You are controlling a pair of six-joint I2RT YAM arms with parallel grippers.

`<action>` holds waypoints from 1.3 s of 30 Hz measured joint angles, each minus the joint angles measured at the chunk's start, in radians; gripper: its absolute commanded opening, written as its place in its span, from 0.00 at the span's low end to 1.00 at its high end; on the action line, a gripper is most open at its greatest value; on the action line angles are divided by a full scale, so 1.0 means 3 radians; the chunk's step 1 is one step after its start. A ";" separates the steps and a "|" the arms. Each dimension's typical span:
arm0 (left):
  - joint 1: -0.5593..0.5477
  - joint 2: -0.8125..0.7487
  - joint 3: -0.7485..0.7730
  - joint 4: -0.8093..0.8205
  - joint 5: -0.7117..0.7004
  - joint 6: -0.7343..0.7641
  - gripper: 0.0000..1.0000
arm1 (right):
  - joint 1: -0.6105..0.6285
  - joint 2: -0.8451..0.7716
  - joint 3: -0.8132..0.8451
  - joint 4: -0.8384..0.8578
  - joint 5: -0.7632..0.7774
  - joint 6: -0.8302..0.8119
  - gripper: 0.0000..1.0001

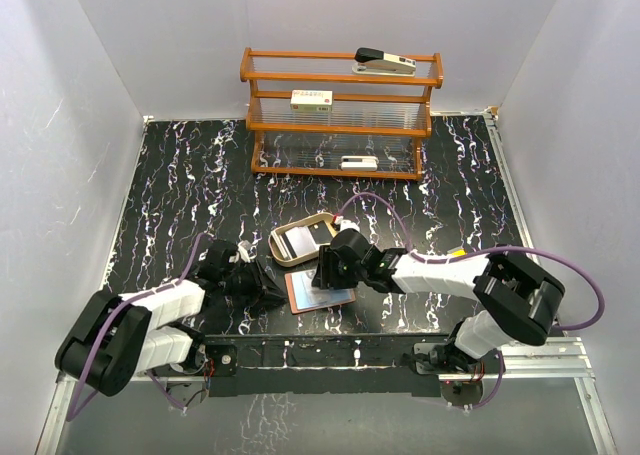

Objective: Put the credit cards into the card holder
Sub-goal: Insert the credit card into the card holder.

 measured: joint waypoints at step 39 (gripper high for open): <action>-0.0006 -0.0187 0.0271 -0.0341 -0.0256 0.0234 0.32 | 0.0092 0.0136 0.0492 -0.0121 -0.0081 -0.0248 0.53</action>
